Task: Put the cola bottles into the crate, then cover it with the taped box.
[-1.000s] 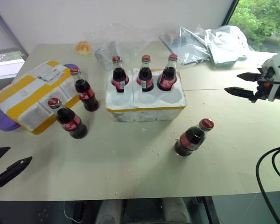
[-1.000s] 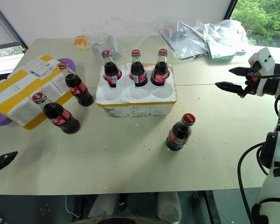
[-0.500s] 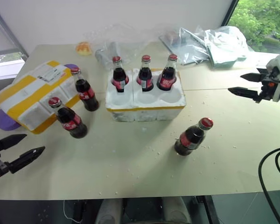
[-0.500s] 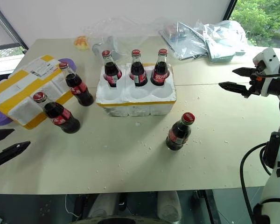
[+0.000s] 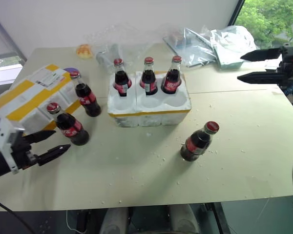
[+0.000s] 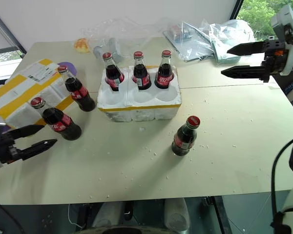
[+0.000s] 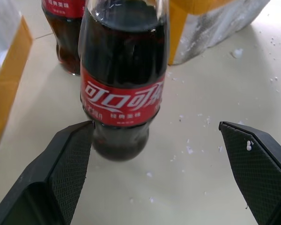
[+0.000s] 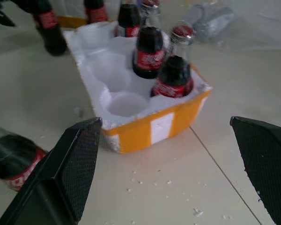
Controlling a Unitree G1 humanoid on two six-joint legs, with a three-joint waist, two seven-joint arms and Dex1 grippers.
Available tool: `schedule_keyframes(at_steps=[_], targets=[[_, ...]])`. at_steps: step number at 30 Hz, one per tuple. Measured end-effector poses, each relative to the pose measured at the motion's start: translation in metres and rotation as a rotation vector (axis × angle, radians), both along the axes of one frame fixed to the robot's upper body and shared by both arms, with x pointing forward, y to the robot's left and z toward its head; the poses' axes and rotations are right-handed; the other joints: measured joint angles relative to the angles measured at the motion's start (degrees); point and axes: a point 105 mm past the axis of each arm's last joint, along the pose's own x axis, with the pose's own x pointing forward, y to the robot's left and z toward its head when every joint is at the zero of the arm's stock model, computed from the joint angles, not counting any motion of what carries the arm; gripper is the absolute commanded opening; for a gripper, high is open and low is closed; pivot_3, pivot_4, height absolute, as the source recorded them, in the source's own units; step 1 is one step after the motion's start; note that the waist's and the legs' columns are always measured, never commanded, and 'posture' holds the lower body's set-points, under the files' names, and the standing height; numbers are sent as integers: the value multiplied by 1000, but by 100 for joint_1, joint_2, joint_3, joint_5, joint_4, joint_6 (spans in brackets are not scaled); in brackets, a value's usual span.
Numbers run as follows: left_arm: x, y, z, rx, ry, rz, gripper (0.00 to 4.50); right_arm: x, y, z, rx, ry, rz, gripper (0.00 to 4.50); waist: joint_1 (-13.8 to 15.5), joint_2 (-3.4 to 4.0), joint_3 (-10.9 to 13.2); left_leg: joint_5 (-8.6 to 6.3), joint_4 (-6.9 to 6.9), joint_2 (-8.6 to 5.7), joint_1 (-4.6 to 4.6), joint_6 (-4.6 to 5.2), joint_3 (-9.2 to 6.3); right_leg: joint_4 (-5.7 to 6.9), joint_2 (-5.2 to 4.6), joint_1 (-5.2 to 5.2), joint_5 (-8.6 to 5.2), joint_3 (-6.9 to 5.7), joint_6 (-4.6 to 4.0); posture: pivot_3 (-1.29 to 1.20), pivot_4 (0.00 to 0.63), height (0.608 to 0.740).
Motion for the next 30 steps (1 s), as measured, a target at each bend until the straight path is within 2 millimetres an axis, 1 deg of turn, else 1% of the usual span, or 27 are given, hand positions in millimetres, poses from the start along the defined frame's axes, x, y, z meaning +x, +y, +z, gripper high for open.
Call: schedule_keyframes(at_steps=[3, 5, 8, 11, 16, 20, 24, 26, 29, 30], targets=[[12, -3, 0, 6, -19, -11, 4452, -12, 15, 8, 9, 1, 82, 4500, 32, 0, 0, 0, 6, 3, 0, 0, 2, 2, 3, 1, 0, 0, -1, 0, 150, 737], [20, -5, -1, 6, -25, -13, 4452, -18, 23, 10, 9, 6, 126, 4500, 63, 0, 0, 0, 10, 6, 0, 0, 3, 1, 5, 1, 2, 0, -3, 0, 150, 737], [25, -7, -3, 6, -25, -15, 4452, -26, 31, 7, 14, 33, 176, 4500, 95, -1, -1, 0, 8, 7, -2, 0, 5, 0, 6, -1, 3, 2, 0, 0, 150, 737], [26, -7, -5, 5, -22, -16, 4452, -31, 39, 3, 13, 58, 218, 4500, 102, -1, -1, 0, 6, 9, -7, 0, 5, 0, 7, -8, 11, 2, 13, 0, 150, 737], [30, -6, -5, 4, -23, -11, 4452, -36, 48, -1, 14, 76, 258, 4500, 106, -1, -1, 0, 7, 14, -8, 0, 6, 1, 14, -10, 11, 2, 12, 0, 150, 737], [44, -16, 0, -6, -60, -36, 4452, -38, 54, -6, 23, 98, 288, 4500, 118, -1, -1, 1, 14, 21, -8, 0, 6, 2, 22, -9, 18, 2, 4, 0, 150, 737], [55, -22, -3, -10, -63, -39, 4452, -41, 60, -7, 35, 103, 315, 4500, 113, -3, -1, 2, 12, 26, -8, 0, 7, 2, 29, -11, 22, 2, 11, 0, 150, 737], [59, -25, -3, -10, -69, -47, 4452, -42, 65, -9, 39, 111, 337, 4500, 101, -3, -1, 1, 10, 34, -8, 0, 7, 2, 37, -12, 23, 2, 11, 0, 150, 737], [59, -28, -6, -6, -60, -66, 4452, -43, 69, -12, 53, 118, 357, 4500, 100, -3, -1, 1, 8, 41, -8, 0, 6, 4, 44, -17, 24, 3, 9, 0, 150, 737], [59, -29, -6, -7, -58, -71, 4222, -44, 70, -12, 56, 118, 363, 4500, 101, -3, -2, 1, 8, 43, -8, 0, 6, 5, 47, -17, 25, 3, 7, 0, 150, 737]])
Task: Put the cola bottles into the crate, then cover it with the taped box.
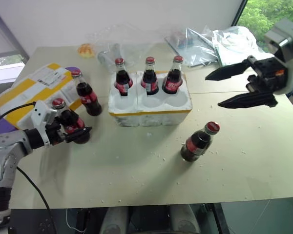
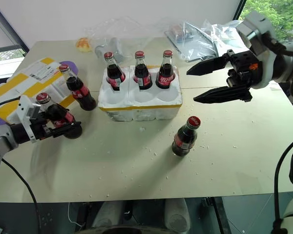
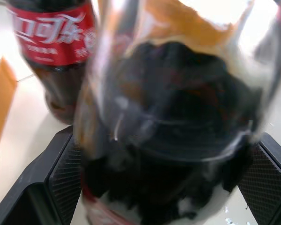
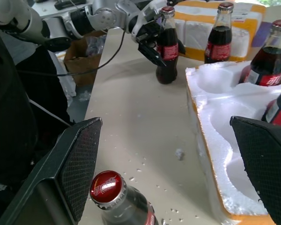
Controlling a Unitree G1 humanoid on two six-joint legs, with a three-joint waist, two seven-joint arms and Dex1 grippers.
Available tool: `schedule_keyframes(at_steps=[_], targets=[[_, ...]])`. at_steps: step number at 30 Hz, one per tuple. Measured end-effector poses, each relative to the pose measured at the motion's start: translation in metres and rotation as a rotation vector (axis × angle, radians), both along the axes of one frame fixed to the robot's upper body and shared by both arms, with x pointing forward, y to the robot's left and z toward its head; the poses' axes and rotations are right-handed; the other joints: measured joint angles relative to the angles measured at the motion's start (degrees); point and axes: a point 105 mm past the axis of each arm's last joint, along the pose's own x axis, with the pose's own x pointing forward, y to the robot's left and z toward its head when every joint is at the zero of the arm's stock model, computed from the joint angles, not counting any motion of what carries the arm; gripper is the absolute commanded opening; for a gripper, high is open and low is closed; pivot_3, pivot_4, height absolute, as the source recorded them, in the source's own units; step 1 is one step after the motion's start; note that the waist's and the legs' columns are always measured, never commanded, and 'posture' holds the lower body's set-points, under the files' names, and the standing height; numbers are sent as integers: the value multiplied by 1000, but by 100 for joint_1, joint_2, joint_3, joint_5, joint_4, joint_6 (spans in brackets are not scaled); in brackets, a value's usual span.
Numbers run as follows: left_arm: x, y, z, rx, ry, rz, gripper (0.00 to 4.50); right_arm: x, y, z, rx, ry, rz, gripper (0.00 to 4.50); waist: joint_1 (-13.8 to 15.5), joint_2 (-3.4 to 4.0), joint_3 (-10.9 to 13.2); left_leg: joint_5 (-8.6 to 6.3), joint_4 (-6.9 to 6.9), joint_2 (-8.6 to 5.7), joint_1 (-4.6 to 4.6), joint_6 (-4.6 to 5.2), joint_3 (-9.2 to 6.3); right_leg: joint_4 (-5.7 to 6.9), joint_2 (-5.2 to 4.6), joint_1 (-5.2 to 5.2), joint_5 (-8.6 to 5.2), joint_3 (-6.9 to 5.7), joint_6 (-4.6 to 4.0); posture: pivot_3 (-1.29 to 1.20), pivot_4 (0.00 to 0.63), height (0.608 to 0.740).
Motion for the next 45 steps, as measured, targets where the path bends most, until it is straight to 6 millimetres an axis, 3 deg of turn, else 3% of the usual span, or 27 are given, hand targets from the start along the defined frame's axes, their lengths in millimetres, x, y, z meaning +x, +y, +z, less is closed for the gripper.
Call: schedule_keyframes(at_steps=[4, 15, 18, 23, 25, 29, 33, 41, 45], targets=[[-1, 1, 0, -2, 3, -6, 2832, -1, 1, 4, 19, -10, 3, 4500, 14, 0, 0, 0, 3, 4, 0, 0, 0, -1, 4, 0, 3, 0, -5, 0, 150, 737], [-6, -2, 6, -20, 69, -36, 2843, 4, 5, 2, 30, -16, -7, 4500, 1, -5, 1, 0, -1, 13, -7, 0, 2, 0, 14, -12, 4, 3, -8, 0, 150, 737], [-4, -16, 31, -41, 63, -116, 2843, 6, 5, 1, 36, -14, -7, 4500, 40, -11, 5, 2, 9, 15, -24, -1, -4, 5, 20, -25, 9, 2, -13, 0, 150, 737], [0, -57, 117, -57, -96, -314, 2843, 9, 5, 0, 38, -27, -14, 4500, 129, -19, 7, 12, 18, 16, -50, -17, -4, -2, 25, -40, 27, 2, -2, 0, 150, 737], [-1, -70, 133, -70, -113, -369, 2843, 10, 6, -1, 42, -34, -12, 4500, 133, -19, 7, 12, 15, 16, -51, -17, -4, -3, 25, -40, 27, 2, -1, 0, 150, 737], [9, -102, 145, -117, -111, -467, 2843, 11, 6, -5, 57, -31, -23, 4500, 139, -20, 8, 16, 17, 17, -52, -20, -8, 3, 30, -41, 27, 1, -1, 0, 150, 737], [25, -121, 143, -87, -116, -494, 2843, 13, 6, -8, 67, -27, -38, 4500, 97, -19, 8, 17, 16, 16, -51, -23, -4, 3, 30, -43, 30, 6, 1, 0, 150, 737], [73, -124, 99, -51, -81, -419, 2843, 10, 1, -13, 81, -35, -86, 4500, 134, -20, 8, 18, 34, 17, -72, -22, -5, 5, 33, -54, 34, 6, 2, 0, 150, 737], [84, -133, 91, -73, -75, -424, 2843, 8, 0, -12, 93, -37, -105, 4500, 152, -20, 8, 17, 58, 16, -96, -20, -7, 6, 32, -64, 40, 5, 11, 0, 150, 737]])
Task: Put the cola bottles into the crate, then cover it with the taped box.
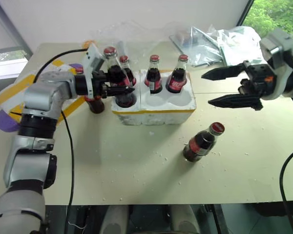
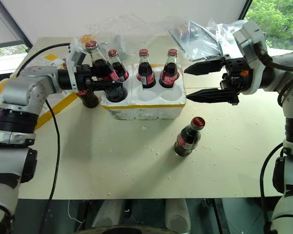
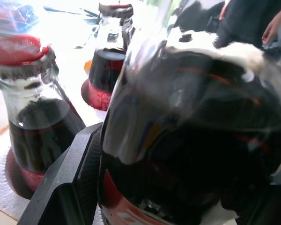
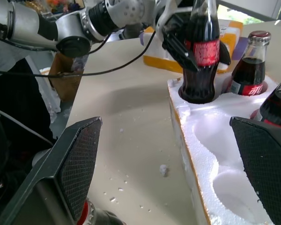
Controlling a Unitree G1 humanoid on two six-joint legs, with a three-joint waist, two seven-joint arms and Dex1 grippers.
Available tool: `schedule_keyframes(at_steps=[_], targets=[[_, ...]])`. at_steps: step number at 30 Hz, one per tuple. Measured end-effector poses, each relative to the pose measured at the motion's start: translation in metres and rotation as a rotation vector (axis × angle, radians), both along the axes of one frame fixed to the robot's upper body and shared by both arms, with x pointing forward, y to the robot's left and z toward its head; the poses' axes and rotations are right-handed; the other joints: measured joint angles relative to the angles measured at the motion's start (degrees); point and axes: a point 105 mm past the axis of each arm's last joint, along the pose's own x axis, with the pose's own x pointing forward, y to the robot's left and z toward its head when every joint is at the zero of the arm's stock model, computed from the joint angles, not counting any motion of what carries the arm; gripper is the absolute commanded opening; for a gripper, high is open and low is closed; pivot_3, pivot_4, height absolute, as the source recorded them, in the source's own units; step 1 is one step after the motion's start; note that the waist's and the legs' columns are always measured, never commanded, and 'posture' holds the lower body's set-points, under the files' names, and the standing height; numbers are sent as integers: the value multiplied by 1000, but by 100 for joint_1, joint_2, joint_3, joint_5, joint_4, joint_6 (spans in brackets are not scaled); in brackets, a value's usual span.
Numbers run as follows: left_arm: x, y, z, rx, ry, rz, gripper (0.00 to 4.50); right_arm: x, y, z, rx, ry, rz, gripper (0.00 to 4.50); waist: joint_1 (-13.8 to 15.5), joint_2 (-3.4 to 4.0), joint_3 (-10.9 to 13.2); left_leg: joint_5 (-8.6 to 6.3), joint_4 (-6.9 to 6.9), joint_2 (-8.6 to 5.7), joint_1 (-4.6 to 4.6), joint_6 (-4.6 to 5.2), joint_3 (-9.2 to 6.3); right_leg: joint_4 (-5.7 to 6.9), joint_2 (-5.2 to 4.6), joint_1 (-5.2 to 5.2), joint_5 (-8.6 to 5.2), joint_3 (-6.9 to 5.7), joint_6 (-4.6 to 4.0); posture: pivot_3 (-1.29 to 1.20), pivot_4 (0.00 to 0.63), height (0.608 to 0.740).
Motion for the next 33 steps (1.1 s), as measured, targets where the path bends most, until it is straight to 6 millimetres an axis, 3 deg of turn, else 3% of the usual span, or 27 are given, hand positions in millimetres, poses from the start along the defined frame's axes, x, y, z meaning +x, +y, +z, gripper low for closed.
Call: schedule_keyframes(at_steps=[4, 6, 8, 15, 21, 26, 33], targets=[[8, -10, 0, -18, -4, -6, 2843, -1, 0, 1, 4, -15, -16, 4500, 12, 0, 0, -4, 27, -2, -8, 6, 0, 0, -1, 6, 6, 0, 9, 0, 150, 737], [9, -12, -2, -20, 0, -7, 3895, 0, 1, 1, 3, -17, -19, 4500, 28, 0, 0, -4, 33, -3, -8, 6, -1, -1, -1, 11, 10, 0, 13, 0, 150, 737], [8, -14, -3, -27, -2, -25, 4456, 0, 1, 1, 6, -17, -22, 4500, 26, -1, 0, -4, 37, -4, -8, 6, -1, -5, -2, 13, 15, 1, 14, 0, 150, 737], [-3, -11, 4, 7, -37, -65, 4456, 2, 2, 0, 13, -18, -31, 4500, -35, 0, 0, -4, 33, -2, -2, 6, -1, 0, -1, 12, 17, 1, 13, 0, 150, 737], [-16, 8, 7, 18, -45, -23, 4456, 6, 4, -2, 33, -9, -26, 4500, -21, 0, 0, -4, 34, -1, -4, 6, -2, 0, -1, 12, 17, 2, 12, 0, 150, 737], [-49, 22, 31, -13, -86, -33, 4456, 11, 3, -2, 27, -17, -32, 4500, -22, 0, 0, -4, 32, -1, -3, 6, -4, -1, -1, 12, 17, 2, 12, 0, 150, 737], [-90, 54, 40, -23, -100, 75, 4456, 18, 1, -6, 18, -14, -48, 4500, -32, 0, 0, -4, 31, 2, 1, 6, -2, -1, 0, 13, 17, 2, 10, 0, 150, 737]])
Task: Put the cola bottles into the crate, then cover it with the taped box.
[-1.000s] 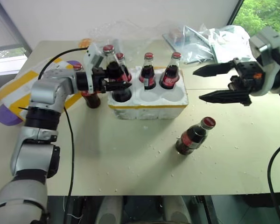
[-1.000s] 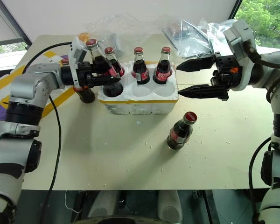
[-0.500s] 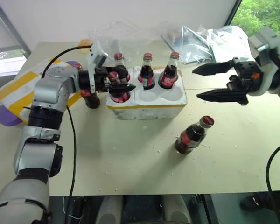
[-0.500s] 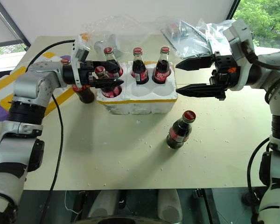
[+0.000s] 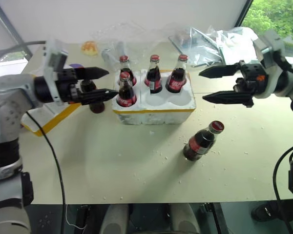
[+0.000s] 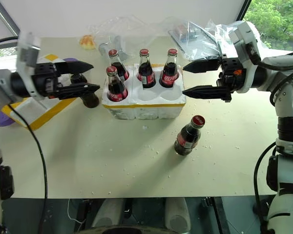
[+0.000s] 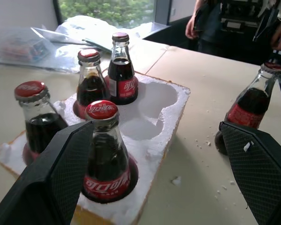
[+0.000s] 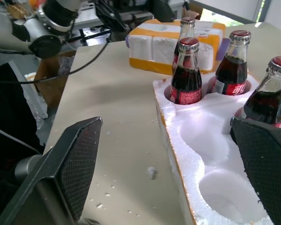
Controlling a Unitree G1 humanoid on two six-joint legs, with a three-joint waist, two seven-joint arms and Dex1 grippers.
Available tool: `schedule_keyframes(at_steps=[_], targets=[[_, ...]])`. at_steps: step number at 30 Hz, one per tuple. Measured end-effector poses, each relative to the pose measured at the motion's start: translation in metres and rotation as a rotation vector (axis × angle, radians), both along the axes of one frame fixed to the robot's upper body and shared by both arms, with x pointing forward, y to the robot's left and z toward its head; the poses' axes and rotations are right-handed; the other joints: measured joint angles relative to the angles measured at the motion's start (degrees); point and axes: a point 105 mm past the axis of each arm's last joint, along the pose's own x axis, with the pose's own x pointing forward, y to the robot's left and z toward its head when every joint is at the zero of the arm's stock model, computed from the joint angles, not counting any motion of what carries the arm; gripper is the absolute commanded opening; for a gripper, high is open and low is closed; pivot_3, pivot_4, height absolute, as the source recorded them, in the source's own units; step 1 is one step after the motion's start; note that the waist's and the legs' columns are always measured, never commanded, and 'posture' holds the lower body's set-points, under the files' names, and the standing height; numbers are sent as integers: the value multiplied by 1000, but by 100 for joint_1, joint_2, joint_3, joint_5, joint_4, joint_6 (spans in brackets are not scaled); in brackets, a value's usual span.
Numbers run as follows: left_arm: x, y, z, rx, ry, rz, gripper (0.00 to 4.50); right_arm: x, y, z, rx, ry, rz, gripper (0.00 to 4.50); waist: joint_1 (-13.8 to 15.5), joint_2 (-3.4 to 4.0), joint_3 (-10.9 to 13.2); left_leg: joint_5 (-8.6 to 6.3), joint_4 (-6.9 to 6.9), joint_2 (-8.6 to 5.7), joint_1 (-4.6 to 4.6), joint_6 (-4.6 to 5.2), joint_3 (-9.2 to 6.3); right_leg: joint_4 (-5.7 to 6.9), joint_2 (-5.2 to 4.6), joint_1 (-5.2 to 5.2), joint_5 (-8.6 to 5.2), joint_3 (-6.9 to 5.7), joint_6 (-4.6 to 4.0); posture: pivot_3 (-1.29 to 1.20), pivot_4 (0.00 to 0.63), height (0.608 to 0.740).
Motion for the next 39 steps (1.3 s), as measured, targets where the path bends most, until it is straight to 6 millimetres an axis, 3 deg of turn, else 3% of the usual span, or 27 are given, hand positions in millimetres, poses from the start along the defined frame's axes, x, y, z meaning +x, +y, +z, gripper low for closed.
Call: schedule_keyframes(at_steps=[3, 7, 12, 25, 39], targets=[[-6, 25, -13, -9, 28, 137, 4456, 1, 0, -2, -19, -13, -3, 4500, 0, 0, 0, 0, -2, 0, 1, 0, 3, -2, 0, 0, 1, 5, -2, 0, 150, 737], [1, 58, -35, 1, 45, 381, 4456, 2, -1, -2, -23, -21, -12, 4500, 11, 0, 0, 0, -1, 1, 2, 0, 3, -2, 1, 0, 3, 4, -5, 0, 150, 737], [17, 75, -43, -10, -13, 566, 4456, 4, -1, -2, -23, -33, -26, 4500, 56, -3, -2, 0, 2, -1, 1, -1, 4, -8, 0, 5, 5, 4, -8, 0, 150, 737], [77, 66, -80, -57, 60, 669, 4456, 8, 1, -1, -3, -39, -55, 4500, 36, -4, -3, 0, 1, -1, 2, -1, 4, -4, 1, 2, 6, 3, -7, 0, 150, 737], [100, 56, -107, -30, 111, 656, 4456, 7, 4, 1, 17, -40, -60, 4500, 30, -5, -3, 0, 1, -1, 1, -1, 5, -4, 0, 2, 7, 3, -6, 0, 150, 737]])
